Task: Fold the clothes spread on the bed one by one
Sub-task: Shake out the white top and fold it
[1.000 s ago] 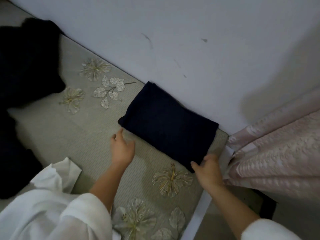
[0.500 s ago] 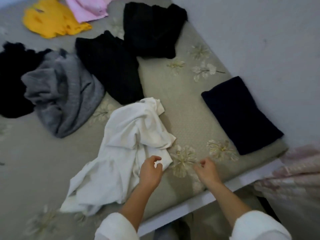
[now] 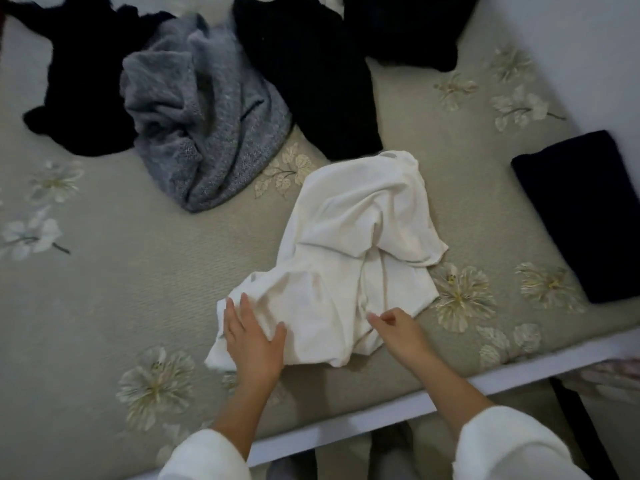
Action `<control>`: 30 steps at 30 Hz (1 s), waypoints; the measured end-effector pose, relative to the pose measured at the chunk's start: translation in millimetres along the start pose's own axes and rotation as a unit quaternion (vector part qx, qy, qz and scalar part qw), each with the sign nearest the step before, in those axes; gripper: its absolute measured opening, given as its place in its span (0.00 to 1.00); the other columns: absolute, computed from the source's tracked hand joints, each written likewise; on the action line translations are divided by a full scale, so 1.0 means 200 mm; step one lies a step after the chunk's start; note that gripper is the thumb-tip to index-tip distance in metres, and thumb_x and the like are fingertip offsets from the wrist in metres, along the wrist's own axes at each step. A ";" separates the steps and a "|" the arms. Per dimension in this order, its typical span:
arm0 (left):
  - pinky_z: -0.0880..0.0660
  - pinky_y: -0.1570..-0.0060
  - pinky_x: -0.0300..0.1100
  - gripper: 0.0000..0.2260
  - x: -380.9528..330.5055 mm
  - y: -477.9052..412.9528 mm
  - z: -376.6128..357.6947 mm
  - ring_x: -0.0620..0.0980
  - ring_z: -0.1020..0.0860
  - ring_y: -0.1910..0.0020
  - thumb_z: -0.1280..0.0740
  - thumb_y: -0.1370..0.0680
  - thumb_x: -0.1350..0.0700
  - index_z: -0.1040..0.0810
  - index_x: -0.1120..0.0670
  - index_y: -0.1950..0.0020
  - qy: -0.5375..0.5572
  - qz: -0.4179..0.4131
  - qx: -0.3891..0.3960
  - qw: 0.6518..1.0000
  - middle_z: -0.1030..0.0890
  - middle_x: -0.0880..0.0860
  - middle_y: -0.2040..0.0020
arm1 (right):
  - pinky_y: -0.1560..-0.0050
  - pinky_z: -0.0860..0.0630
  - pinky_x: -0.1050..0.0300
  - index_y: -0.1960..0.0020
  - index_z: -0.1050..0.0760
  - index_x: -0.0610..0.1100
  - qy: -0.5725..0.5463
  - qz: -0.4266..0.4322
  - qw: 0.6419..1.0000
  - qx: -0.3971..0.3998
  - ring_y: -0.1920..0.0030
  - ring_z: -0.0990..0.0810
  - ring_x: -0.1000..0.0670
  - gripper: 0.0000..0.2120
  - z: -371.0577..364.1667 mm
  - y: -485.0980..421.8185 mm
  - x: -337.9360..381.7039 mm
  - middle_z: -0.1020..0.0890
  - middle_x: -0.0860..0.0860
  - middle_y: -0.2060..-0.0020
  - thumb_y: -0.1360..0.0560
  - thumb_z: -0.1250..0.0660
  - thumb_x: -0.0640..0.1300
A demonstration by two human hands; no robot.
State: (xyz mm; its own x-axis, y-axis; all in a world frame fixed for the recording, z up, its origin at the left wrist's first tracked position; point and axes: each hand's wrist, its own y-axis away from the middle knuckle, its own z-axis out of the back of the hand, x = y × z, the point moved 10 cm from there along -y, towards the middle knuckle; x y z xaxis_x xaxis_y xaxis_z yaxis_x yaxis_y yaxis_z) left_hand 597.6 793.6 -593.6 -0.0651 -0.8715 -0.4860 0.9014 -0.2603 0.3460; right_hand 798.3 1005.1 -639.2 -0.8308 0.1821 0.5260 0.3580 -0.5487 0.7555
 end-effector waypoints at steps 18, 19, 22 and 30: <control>0.30 0.66 0.37 0.09 -0.15 -0.38 0.65 0.43 0.24 0.61 0.42 0.19 0.55 0.25 0.47 0.56 0.295 -0.002 0.145 0.944 0.22 0.45 0.59 | 0.59 0.28 0.54 0.51 0.26 0.34 -0.130 0.161 0.963 -0.174 0.54 0.22 0.44 0.15 0.16 0.49 1.05 0.21 0.40 0.56 0.22 0.37 0.47; 0.30 0.64 0.38 0.10 -0.20 -0.37 0.75 0.43 0.24 0.58 0.42 0.19 0.56 0.25 0.47 0.57 0.319 -0.008 0.134 0.938 0.21 0.44 0.58 | 0.59 0.28 0.53 0.54 0.28 0.34 -0.121 0.182 0.962 -0.167 0.59 0.22 0.46 0.15 0.20 0.55 1.17 0.22 0.43 0.61 0.22 0.36 0.48; 0.29 0.61 0.39 0.11 -0.31 -0.35 1.06 0.41 0.23 0.58 0.41 0.20 0.55 0.22 0.46 0.57 0.365 -0.029 0.093 0.926 0.19 0.42 0.58 | 0.55 0.30 0.58 0.53 0.26 0.44 -0.094 0.211 0.964 -0.135 0.58 0.25 0.53 0.07 0.27 0.72 1.44 0.24 0.52 0.58 0.24 0.34 0.48; 0.29 0.56 0.44 0.04 -0.41 -0.33 1.83 0.51 0.25 0.52 0.36 0.22 0.53 0.22 0.49 0.54 0.369 -0.090 -0.026 0.925 0.22 0.50 0.55 | 0.56 0.29 0.52 0.49 0.20 0.32 -0.071 0.256 0.964 0.006 0.57 0.21 0.43 0.17 0.24 1.20 1.96 0.18 0.35 0.53 0.26 0.30 0.46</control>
State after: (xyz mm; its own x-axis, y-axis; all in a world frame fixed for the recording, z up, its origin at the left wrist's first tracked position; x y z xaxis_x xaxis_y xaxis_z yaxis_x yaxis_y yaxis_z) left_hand 386.4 729.3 -282.3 0.0764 -0.2908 -0.9537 0.9254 -0.3355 0.1764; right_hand 578.7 983.6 -234.3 -0.4772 -0.0005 0.8788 0.7120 -0.5863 0.3863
